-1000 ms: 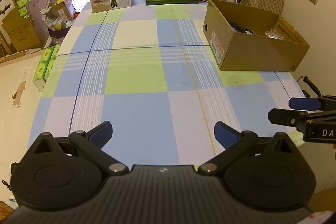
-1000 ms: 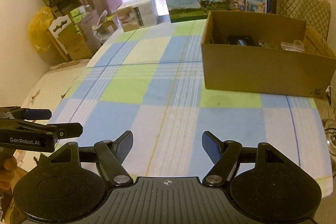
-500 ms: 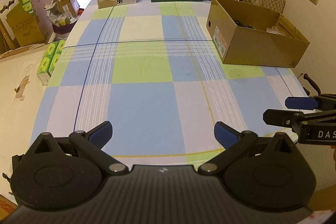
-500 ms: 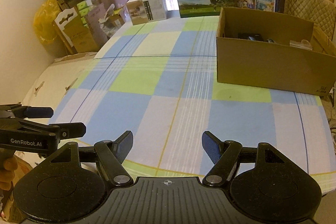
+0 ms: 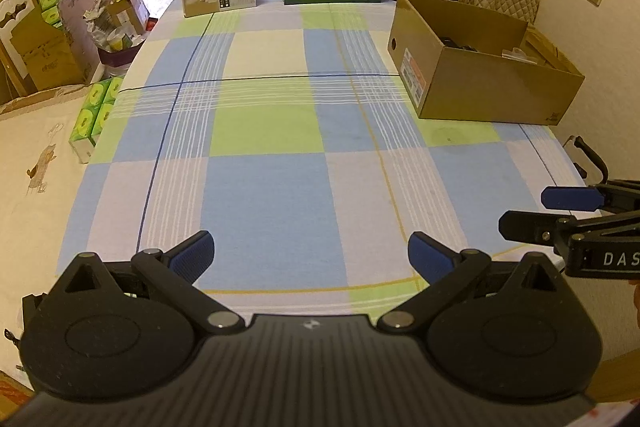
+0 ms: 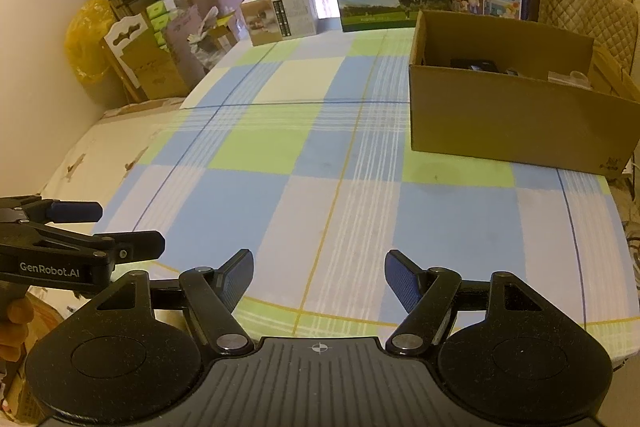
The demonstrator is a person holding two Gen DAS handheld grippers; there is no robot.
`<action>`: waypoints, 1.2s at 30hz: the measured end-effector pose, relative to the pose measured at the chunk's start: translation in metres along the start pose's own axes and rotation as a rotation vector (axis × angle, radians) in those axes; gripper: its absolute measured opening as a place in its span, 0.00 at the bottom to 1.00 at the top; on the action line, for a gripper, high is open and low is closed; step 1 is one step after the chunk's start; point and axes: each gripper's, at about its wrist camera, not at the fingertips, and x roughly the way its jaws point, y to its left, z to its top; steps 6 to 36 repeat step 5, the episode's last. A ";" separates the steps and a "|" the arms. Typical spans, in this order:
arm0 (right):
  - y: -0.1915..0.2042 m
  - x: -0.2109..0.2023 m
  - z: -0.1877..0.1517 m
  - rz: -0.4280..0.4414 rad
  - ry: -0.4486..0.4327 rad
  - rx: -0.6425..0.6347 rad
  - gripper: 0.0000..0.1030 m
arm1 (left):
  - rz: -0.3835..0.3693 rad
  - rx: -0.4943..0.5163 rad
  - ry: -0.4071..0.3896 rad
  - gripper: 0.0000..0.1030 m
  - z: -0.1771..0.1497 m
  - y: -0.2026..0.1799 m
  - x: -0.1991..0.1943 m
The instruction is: Organize objects
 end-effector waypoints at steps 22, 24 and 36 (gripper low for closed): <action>-0.003 -0.004 -0.002 -0.003 -0.004 0.006 0.68 | -0.003 0.010 -0.003 0.99 0.000 -0.006 -0.001; -0.003 -0.004 -0.002 -0.003 -0.004 0.006 0.68 | -0.003 0.010 -0.003 0.99 0.000 -0.006 -0.001; -0.003 -0.004 -0.002 -0.003 -0.004 0.006 0.68 | -0.003 0.010 -0.003 0.99 0.000 -0.006 -0.001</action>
